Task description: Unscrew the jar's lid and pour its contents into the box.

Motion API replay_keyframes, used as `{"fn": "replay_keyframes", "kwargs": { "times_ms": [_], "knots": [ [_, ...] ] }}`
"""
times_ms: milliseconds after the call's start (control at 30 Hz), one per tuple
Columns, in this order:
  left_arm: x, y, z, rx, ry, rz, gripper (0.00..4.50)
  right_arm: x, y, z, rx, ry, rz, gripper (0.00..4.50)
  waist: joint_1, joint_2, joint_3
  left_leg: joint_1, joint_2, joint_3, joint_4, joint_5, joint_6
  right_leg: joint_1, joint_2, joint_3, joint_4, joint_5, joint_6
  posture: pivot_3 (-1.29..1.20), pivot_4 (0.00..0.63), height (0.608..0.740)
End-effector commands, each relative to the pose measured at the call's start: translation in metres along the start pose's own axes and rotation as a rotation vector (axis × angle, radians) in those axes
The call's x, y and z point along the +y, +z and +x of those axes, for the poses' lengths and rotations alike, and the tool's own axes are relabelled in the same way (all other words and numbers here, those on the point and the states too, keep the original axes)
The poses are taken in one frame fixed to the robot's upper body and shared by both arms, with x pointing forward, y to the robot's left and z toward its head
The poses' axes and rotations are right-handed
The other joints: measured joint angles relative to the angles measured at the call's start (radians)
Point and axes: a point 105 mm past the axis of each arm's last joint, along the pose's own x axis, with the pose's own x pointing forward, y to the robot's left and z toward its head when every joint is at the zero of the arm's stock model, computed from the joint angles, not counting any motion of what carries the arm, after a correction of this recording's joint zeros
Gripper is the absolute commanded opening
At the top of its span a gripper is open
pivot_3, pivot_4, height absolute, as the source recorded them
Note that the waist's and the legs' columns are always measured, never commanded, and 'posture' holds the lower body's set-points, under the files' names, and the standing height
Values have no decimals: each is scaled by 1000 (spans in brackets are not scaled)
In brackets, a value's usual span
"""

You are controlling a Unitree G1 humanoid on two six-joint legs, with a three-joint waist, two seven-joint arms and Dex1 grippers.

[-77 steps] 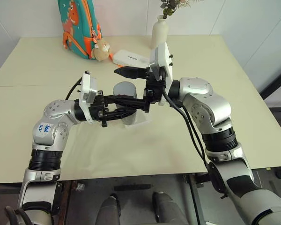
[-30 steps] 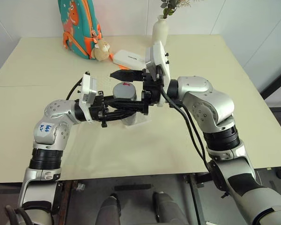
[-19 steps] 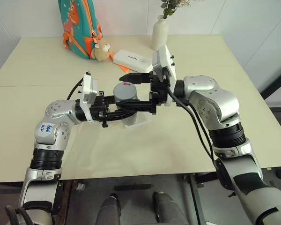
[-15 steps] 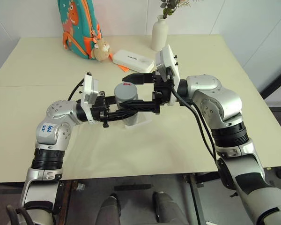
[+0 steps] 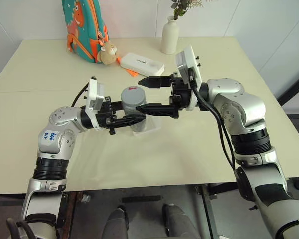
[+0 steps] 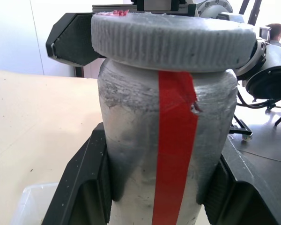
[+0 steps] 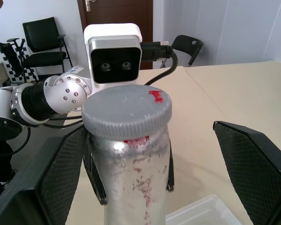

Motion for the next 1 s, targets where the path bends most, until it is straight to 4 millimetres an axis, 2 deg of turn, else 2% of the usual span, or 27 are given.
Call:
{"fn": "replay_keyframes", "kwargs": {
  "times_ms": [33,267,433,567,733,900,1000],
  "knots": [
    [-3,10,1,-12,-27,54,1957,-7,11,-15,-32,-56,-27,4481,0,0,0,0,0,0,0,0,0,0,0,0,0,0,0,0,150,740],
    [-3,10,1,-11,-26,53,1957,-8,5,-28,-26,-62,8,4481,2,0,0,0,0,0,0,0,0,0,0,0,0,0,0,0,150,740],
    [-2,10,0,-9,-23,54,1957,6,16,-26,-79,17,27,4481,-3,0,0,0,0,0,0,0,0,0,0,0,0,0,0,0,150,740],
    [-2,11,0,-10,-22,55,1957,15,27,-12,-129,73,27,4481,-3,0,0,0,0,0,0,0,0,0,0,0,0,0,0,0,150,740],
    [-2,11,1,-9,-26,54,1957,15,30,13,-135,90,18,4481,-4,0,0,0,0,0,1,0,0,0,0,0,2,0,0,0,150,740],
    [-2,12,2,-14,-29,53,1957,18,22,36,-90,111,24,4481,-1,0,0,0,0,0,1,0,0,0,0,0,2,0,0,0,150,740],
    [-3,12,3,-14,-30,51,1957,19,20,43,-77,118,28,4481,-1,0,0,0,0,0,1,0,0,0,0,0,2,0,0,0,150,740]
  ]
}}
